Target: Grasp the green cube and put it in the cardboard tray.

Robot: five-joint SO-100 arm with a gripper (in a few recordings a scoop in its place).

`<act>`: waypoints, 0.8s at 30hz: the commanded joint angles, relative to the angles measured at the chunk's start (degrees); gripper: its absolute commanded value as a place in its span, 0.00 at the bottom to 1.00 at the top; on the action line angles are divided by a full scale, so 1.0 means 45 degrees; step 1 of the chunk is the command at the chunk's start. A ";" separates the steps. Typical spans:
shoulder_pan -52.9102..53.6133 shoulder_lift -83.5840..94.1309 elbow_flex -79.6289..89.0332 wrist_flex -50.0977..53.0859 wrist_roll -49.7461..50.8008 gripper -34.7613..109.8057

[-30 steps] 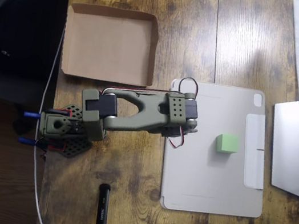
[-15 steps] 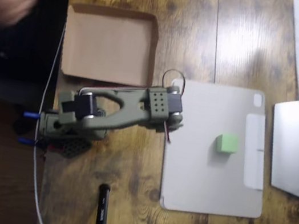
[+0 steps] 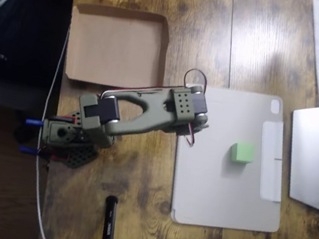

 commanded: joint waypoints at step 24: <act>-0.0547 -0.2363 -0.2422 0.0449 0.0000 0.24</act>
